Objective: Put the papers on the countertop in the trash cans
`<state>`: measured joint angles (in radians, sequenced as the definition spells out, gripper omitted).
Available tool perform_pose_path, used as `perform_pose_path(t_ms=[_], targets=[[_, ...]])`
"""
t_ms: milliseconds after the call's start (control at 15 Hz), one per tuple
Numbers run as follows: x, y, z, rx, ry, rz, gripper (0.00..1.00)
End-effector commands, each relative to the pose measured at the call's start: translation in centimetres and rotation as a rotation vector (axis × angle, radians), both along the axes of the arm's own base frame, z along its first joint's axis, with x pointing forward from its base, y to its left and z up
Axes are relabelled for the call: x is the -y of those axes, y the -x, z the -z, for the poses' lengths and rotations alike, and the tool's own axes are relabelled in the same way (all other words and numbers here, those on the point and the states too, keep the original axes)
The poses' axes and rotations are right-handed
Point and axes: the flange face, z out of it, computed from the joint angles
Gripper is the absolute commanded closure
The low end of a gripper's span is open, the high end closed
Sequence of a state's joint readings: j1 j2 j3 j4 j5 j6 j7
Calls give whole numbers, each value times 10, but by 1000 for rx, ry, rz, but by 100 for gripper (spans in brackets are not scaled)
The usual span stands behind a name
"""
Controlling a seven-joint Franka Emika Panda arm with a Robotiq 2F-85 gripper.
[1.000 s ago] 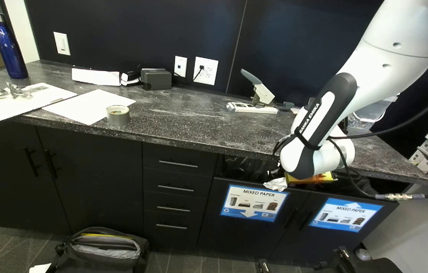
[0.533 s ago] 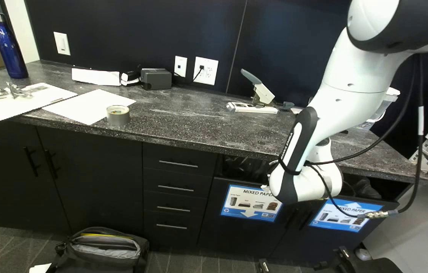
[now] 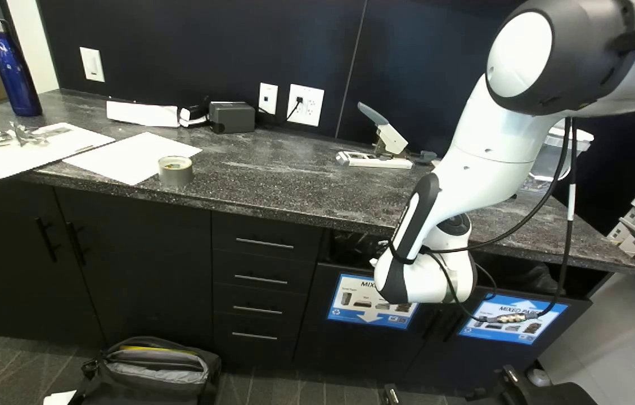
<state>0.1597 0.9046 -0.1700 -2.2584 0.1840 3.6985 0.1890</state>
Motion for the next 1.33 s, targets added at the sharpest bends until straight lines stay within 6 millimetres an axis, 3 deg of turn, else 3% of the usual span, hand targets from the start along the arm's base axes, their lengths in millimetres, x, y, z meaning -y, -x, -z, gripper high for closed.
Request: perform_pose_path(t_ms=[0,267,733,1200,1267], targets=[[6,-18,7,115,-30,42,93],[13,-36,19,172,-83,81,93],[18,-49,52,180,-118,110,93],[25,-62,54,210,-117,117,92],[26,-63,54,210,-120,122,67]])
